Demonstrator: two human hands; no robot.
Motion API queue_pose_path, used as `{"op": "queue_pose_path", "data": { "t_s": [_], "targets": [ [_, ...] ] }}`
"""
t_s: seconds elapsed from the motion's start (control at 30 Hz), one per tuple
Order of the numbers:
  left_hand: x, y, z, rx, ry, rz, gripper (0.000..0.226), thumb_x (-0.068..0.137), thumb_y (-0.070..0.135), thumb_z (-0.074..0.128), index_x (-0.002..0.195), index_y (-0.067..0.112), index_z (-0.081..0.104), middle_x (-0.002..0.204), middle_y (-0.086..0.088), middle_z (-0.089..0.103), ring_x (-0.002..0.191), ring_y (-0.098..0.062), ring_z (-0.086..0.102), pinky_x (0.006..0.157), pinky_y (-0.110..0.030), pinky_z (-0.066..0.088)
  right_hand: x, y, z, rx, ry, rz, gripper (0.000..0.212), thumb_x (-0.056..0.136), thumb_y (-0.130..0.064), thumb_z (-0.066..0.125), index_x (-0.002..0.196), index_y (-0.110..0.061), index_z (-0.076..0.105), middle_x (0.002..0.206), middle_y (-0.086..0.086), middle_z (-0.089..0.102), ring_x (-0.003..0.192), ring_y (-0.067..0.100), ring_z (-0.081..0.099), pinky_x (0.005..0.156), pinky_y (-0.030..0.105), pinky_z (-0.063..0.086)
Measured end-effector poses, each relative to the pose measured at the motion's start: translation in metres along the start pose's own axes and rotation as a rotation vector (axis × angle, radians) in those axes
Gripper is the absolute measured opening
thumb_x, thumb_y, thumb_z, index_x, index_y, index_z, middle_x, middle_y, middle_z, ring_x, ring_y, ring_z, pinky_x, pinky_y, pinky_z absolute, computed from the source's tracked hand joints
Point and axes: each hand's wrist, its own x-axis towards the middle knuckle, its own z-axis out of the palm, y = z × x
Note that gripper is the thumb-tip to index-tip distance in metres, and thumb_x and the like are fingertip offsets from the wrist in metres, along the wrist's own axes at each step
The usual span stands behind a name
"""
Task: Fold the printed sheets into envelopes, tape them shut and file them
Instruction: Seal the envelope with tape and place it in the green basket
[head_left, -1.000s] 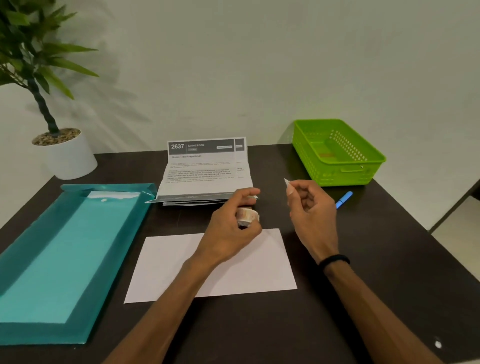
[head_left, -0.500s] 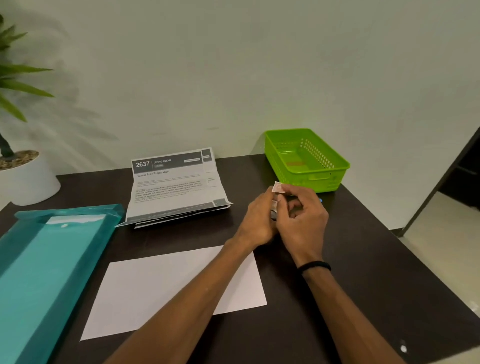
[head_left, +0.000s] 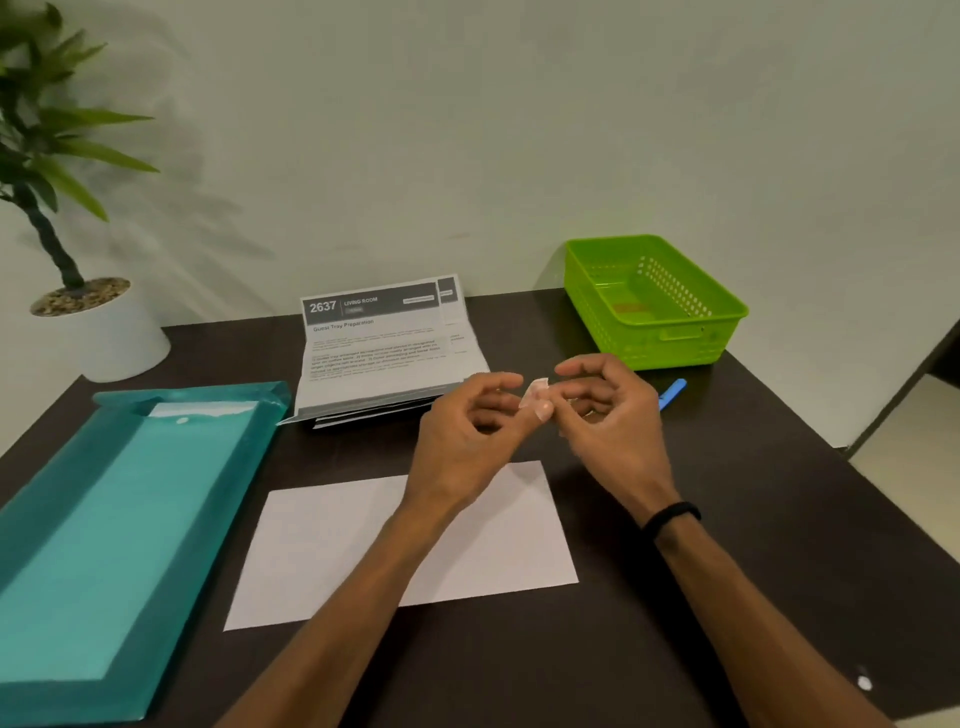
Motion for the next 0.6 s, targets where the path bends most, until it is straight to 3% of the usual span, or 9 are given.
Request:
{"op": "queue_pose_path", "data": {
  "t_s": [0.13,0.33,0.6],
  "targets": [
    [-0.012,-0.005,-0.022,-0.054,0.035,-0.081,0.009,0.095,0.028,0.075,0.1,0.022,0.079,0.089,0.006,0.079,0.083,-0.014,0.076,0.072,-0.024,0.061,-0.01,-0.005,0.013,-0.037,-0.221,0.018,0.031,0.087,-0.027,0.084,0.113,-0.018,0.07,0.087,-0.006,0.08,0.08,0.011,0.077,0.07,0.025,0.061],
    [-0.02,-0.021,-0.043,-0.341,-0.112,-0.247,0.022,0.097,0.023,0.07,0.114,0.012,0.078,0.093,-0.008,0.078,0.082,-0.015,0.072,0.081,-0.029,0.058,-0.013,-0.004,0.018,-0.033,-0.263,0.043,0.029,0.09,-0.02,0.082,0.116,-0.015,0.071,0.087,-0.003,0.081,0.065,0.016,0.074,0.064,0.025,0.059],
    [-0.019,-0.026,-0.046,-0.434,-0.17,-0.273,0.027,0.095,0.012,0.072,0.122,0.007,0.075,0.101,-0.014,0.078,0.086,-0.017,0.071,0.082,-0.027,0.057,-0.011,-0.001,0.019,-0.023,-0.241,0.078,0.026,0.09,-0.019,0.08,0.114,-0.012,0.073,0.083,0.001,0.08,0.063,0.016,0.072,0.062,0.023,0.057]
  ]
}}
